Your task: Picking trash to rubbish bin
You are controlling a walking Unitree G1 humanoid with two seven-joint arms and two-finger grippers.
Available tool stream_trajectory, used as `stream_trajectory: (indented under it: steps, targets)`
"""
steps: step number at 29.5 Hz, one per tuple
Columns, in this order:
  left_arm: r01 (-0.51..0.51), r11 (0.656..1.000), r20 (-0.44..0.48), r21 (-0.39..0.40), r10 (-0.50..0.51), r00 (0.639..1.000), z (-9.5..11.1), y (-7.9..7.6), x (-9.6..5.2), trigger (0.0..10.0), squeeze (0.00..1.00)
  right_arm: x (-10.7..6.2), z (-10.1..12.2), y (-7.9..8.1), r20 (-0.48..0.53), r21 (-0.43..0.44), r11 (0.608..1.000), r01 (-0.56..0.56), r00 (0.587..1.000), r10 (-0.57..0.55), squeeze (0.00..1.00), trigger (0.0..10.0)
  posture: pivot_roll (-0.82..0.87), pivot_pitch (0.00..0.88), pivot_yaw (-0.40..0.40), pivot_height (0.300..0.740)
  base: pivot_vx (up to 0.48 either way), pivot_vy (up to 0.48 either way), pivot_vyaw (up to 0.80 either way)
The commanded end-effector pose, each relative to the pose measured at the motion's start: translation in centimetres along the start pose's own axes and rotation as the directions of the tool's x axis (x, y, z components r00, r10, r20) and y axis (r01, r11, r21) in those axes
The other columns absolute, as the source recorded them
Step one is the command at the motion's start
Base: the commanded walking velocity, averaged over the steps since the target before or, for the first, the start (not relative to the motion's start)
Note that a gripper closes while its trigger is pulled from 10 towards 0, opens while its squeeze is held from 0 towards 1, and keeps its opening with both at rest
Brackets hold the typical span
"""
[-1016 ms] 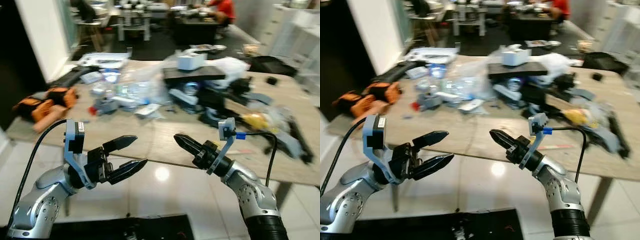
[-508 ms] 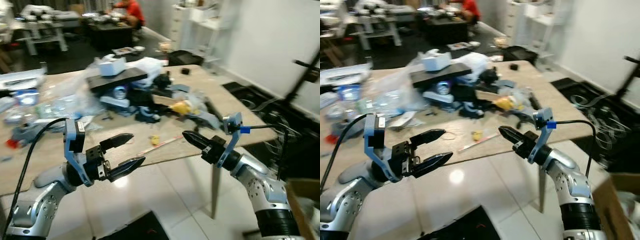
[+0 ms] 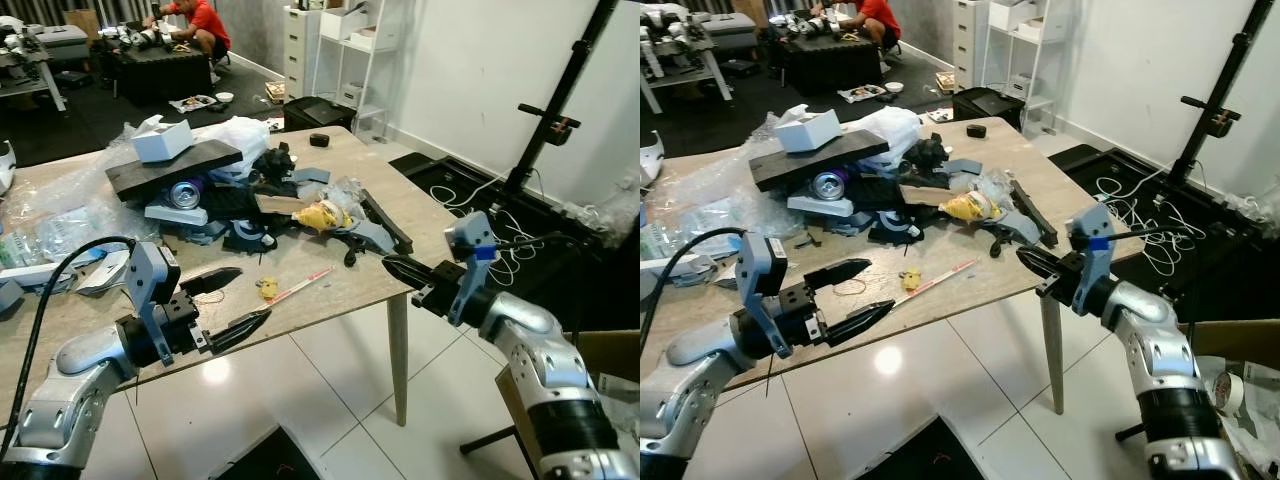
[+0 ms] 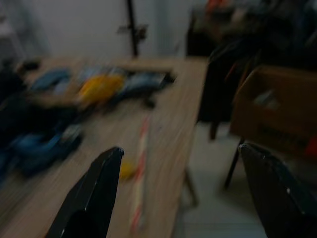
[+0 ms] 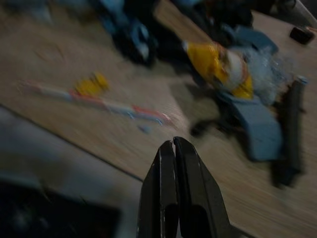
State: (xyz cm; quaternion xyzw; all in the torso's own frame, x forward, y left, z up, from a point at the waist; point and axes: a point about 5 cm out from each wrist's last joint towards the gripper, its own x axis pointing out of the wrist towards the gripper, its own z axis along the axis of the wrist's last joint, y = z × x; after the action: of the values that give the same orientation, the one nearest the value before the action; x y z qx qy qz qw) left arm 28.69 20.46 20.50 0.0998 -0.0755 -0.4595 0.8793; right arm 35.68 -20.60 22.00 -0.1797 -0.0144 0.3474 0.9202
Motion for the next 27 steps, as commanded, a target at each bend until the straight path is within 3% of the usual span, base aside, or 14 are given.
stream_trajectory:
  steps: [1,2,3,4,10,13,15,17,19,27]
  targets:
    - [-0.010,1.000,-0.093,0.019,0.011,0.996,-0.9,0.1,-1.4,10.0,0.00,0.3,0.5,-0.8,-0.032,-0.066,0.997,-0.039,0.999,0.037,0.06,10.0,-0.07,0.166,-0.015,0.740,0.000,0.000,0.00]
    - [-0.013,1.000,-0.114,0.022,0.016,0.993,-1.0,0.1,-1.8,10.0,0.00,0.3,1.1,-1.2,-0.025,-0.073,0.996,-0.047,0.999,0.045,0.06,10.0,-0.07,0.166,-0.015,0.740,0.000,0.000,0.00]
    - [-0.021,0.999,-0.130,0.024,0.024,0.991,-1.0,0.2,-2.4,10.0,0.00,0.4,1.8,-1.6,-0.010,-0.087,0.994,-0.072,0.997,0.072,1.00,10.0,-0.06,0.176,-0.022,0.740,0.000,0.000,0.00]
    - [-0.030,0.999,-0.154,0.018,0.032,0.988,-1.2,0.1,-3.3,10.0,0.00,0.8,3.0,-1.9,0.004,-0.119,0.985,-0.128,0.992,0.130,1.00,10.0,-0.06,0.187,-0.031,0.740,0.000,0.000,0.00]
    - [-0.047,0.999,-0.197,0.007,0.047,0.979,-1.9,-0.4,-4.5,10.0,0.00,2.1,3.7,-2.2,-0.010,-0.175,0.972,-0.157,0.988,0.157,1.00,10.0,-0.05,0.212,-0.047,0.740,0.000,0.000,0.00]
    - [-0.066,0.998,-0.204,-0.012,0.062,0.977,-2.3,-1.4,-5.0,10.0,0.00,4.1,3.7,-1.2,-0.034,-0.185,0.958,-0.221,0.975,0.219,1.00,10.0,-0.02,0.236,-0.070,0.740,0.000,0.000,0.00]
    - [-0.071,0.997,-0.202,-0.028,0.063,0.977,-2.5,-2.5,-5.1,10.0,0.00,5.3,3.9,-0.2,-0.032,-0.147,0.941,-0.306,0.952,0.304,1.00,10.0,0.00,0.253,-0.084,0.740,0.000,0.000,0.00]
    - [-0.071,0.997,-0.202,-0.030,0.063,0.977,-2.5,-2.7,-5.1,10.0,0.00,5.4,4.0,0.0,-0.030,-0.141,0.936,-0.322,0.947,0.321,1.00,10.0,0.01,0.257,-0.086,0.740,0.000,0.000,0.00]
    - [-0.078,0.996,-0.192,-0.044,0.068,0.979,-2.3,-3.5,-5.3,10.0,0.00,5.9,4.7,0.6,-0.005,-0.118,0.907,-0.404,0.914,0.406,1.00,10.0,0.03,0.280,-0.100,0.740,0.000,0.000,0.00]
    - [-0.095,0.994,-0.191,-0.053,0.083,0.978,-1.8,-5.0,-6.0,10.0,0.00,6.4,5.5,0.9,-0.031,-0.137,0.871,-0.472,0.881,0.473,1.00,10.0,0.06,0.321,-0.113,0.740,0.000,0.000,0.00]
